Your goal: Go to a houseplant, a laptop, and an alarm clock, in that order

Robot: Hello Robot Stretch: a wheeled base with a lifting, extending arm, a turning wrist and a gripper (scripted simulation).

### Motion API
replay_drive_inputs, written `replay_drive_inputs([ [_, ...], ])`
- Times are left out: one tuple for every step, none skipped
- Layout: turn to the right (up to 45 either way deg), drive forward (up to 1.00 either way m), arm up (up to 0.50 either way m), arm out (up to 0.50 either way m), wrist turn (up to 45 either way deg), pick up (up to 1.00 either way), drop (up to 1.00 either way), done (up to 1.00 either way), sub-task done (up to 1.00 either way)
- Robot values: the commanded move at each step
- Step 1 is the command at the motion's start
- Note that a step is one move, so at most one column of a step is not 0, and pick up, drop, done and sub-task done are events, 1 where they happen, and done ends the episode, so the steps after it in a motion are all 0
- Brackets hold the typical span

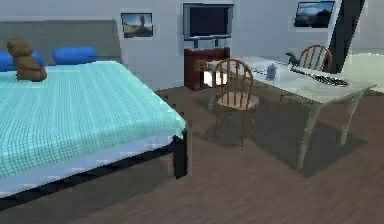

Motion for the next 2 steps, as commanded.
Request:
replay_drive_inputs([
  [45.0,0.00,0.00,0.00,0.0,0.00,0.00,0.00,0.00],
  [12.0,0.00,0.00,0.00,0.0,0.00,0.00,0.00,0.00],
])
